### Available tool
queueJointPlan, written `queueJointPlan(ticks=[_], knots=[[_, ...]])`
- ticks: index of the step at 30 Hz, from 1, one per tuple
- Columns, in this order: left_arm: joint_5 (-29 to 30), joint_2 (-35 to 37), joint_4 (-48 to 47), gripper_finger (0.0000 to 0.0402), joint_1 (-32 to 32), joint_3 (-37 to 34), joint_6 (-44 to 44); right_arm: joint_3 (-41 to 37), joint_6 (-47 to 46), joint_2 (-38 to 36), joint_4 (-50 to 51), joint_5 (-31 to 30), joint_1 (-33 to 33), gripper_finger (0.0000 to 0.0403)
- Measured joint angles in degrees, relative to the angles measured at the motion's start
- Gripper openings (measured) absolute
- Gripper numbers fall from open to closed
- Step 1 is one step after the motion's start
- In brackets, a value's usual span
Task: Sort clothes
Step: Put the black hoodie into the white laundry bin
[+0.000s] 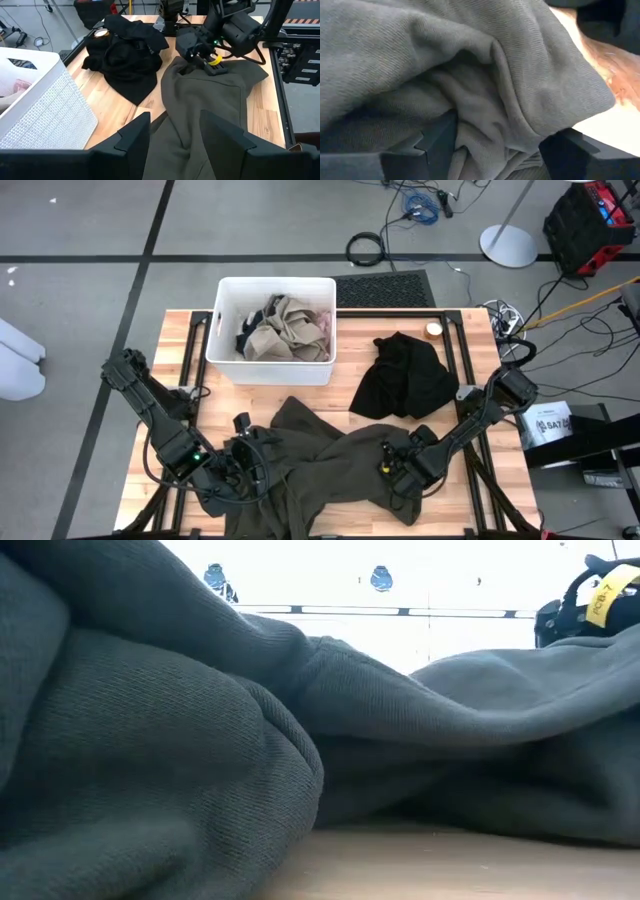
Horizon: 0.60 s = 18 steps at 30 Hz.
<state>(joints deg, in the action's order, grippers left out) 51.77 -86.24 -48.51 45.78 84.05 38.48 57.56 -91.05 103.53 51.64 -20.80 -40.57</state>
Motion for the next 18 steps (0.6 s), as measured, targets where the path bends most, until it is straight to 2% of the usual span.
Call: queueJointPlan(ticks=[4, 10, 13, 18], knots=[[-0.02, 0.0, 0.0, 0.018, 0.0, 0.0, 0.04, -0.32, 0.35, 0.1, -2.28, 2.26, 0.75, 0.0248], [-1.28, -0.02, 0.02, 0.018, 0.09, -0.02, 0.12, -6.53, -0.58, -0.76, -17.4, 1.49, -0.91, 0.0249], [-1.73, -0.02, 0.05, 0.018, 0.09, -0.04, 0.13, -7.34, -3.59, -0.77, -17.88, -1.18, -1.73, 0.0249], [-1.78, -0.02, 0.09, 0.018, 0.09, -0.04, 0.12, -7.5, -4.23, -0.9, -18.37, -1.67, -2.13, 0.0249]])
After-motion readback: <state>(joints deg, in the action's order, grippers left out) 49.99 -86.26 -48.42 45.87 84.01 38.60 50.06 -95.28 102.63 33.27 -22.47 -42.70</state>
